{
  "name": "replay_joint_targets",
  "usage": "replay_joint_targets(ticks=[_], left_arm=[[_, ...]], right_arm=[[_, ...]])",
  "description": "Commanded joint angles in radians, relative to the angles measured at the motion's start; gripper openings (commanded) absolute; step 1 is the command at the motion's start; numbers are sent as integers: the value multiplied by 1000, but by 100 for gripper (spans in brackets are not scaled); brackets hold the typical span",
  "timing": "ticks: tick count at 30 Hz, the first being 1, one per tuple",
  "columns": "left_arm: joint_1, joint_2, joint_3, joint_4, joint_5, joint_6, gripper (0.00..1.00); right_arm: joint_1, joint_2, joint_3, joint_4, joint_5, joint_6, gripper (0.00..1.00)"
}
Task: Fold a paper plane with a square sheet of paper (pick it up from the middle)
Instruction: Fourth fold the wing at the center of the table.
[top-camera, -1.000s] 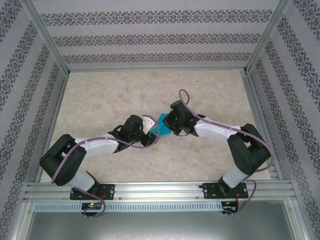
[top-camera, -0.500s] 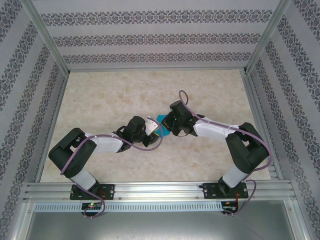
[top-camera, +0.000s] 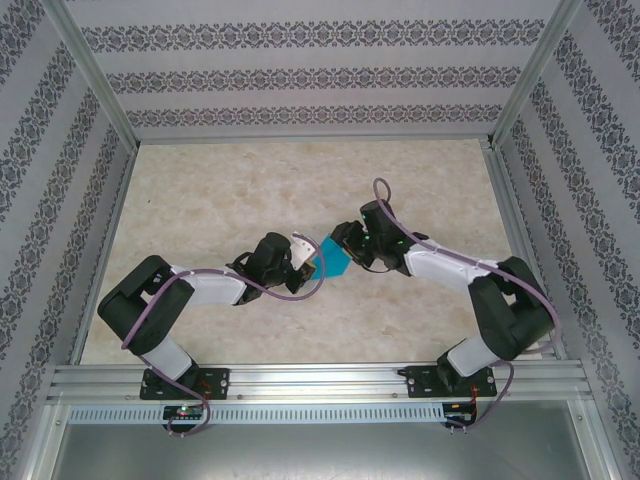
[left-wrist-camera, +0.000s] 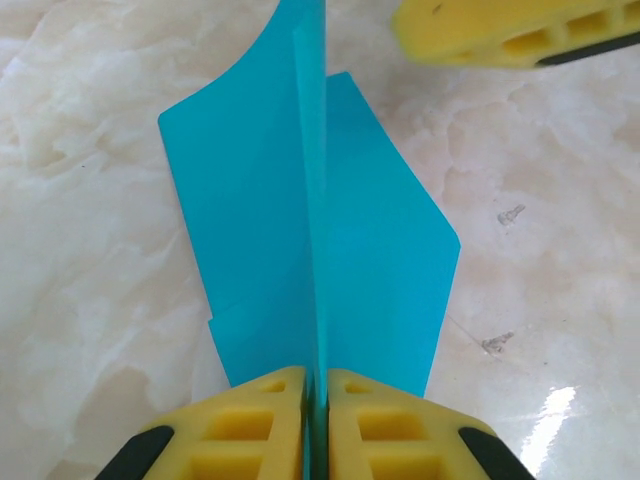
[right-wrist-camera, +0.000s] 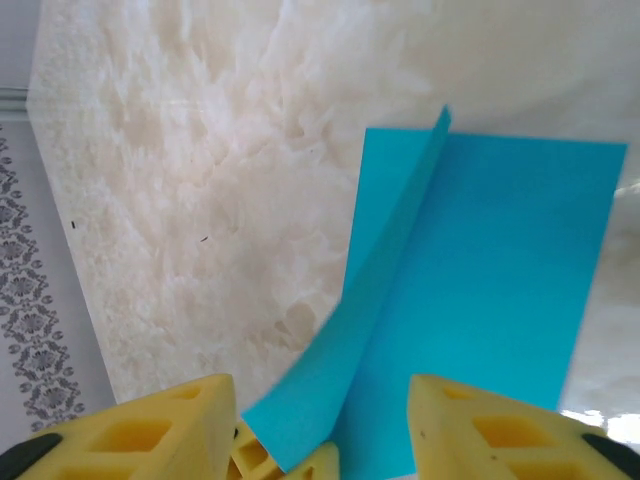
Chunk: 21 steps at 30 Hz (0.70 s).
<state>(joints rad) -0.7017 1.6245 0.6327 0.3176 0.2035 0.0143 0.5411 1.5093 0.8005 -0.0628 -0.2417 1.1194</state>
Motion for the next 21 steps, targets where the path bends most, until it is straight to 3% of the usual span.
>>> replay_joint_targets(ticks=[1,13,21], left_arm=[[-12,16,-6,44,45,-130,12],[-10,46,13,5,100,-421,8],[-12,54,2,21,98,-497,8]], right_arm=[[-16,-67,-59,89,-24,-134,52],[-6,17,-134,244,-142,-171,52],[9,106,-101,242,-153,-170,49]])
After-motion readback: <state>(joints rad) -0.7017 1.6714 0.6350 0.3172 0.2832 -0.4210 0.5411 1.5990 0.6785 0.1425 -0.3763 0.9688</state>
